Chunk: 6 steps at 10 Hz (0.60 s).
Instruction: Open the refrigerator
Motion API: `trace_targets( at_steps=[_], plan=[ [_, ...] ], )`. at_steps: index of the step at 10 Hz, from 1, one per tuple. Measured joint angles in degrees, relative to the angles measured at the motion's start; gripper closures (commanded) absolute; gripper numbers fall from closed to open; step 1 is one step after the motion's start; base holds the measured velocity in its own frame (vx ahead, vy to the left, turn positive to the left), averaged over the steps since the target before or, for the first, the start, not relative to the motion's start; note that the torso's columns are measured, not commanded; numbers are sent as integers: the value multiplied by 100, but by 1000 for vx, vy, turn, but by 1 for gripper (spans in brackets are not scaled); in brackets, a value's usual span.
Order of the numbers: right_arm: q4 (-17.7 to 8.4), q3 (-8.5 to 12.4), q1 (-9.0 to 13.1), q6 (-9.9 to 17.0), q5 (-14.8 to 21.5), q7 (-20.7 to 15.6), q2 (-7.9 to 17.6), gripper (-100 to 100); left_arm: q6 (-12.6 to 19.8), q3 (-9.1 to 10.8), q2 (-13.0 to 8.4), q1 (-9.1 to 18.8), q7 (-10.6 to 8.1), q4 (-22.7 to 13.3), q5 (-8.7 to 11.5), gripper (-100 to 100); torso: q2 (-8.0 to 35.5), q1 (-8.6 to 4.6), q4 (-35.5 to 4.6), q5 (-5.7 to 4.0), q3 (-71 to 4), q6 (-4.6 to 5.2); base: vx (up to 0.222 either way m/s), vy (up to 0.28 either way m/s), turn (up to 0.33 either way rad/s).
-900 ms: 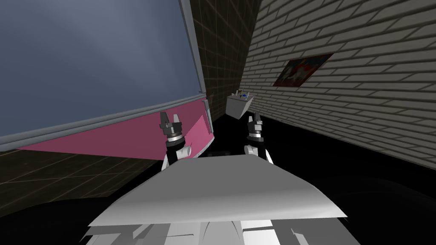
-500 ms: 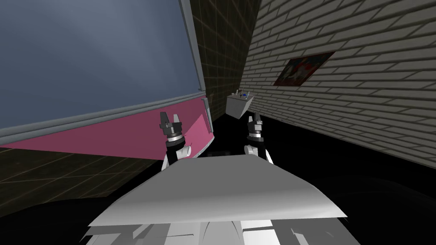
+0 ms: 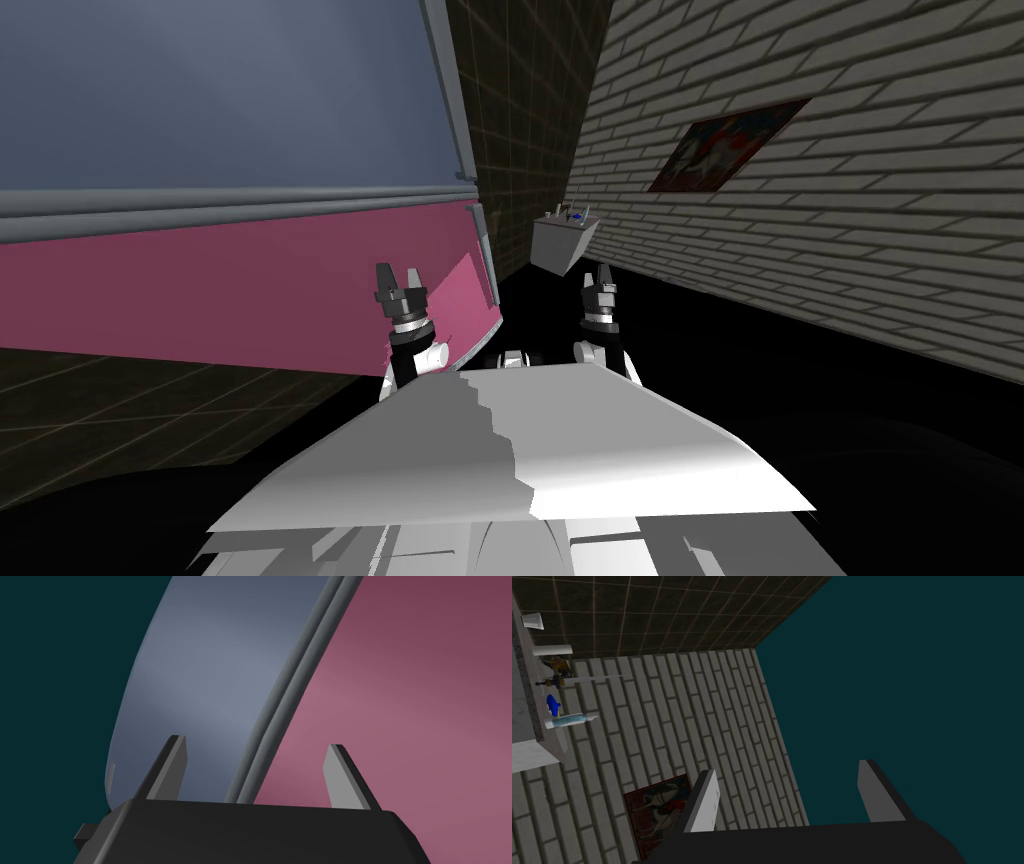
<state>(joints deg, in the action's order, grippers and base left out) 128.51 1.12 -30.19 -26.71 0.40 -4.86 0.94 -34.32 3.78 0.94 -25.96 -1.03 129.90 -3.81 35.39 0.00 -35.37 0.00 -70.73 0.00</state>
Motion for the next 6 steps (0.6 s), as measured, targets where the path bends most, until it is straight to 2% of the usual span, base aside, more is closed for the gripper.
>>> trace_targets(
  at_steps=[1, 3, 6],
  plan=[
    [0, 0, 0, 0, 0, 0, 0, 0, 0, 0, 0, 0, 0, 0, 0, -100, 423, 0, -423, 0, -846, 0, 21, -14, 18],
    [-3, 0, -1, 1, 0, 0, -1, 0, 97, 55, -298, 85, -8, 46, 4, -100, 662, -5, -666, -1, -1357, 0, 38, -37, 31],
    [-3, -1, -2, 1, 0, 0, -1, 0, 428, 187, -681, 341, -16, 151, -4, -100, 680, -6, -688, -2, -1389, 0, 74, -66, 49]
  ],
)
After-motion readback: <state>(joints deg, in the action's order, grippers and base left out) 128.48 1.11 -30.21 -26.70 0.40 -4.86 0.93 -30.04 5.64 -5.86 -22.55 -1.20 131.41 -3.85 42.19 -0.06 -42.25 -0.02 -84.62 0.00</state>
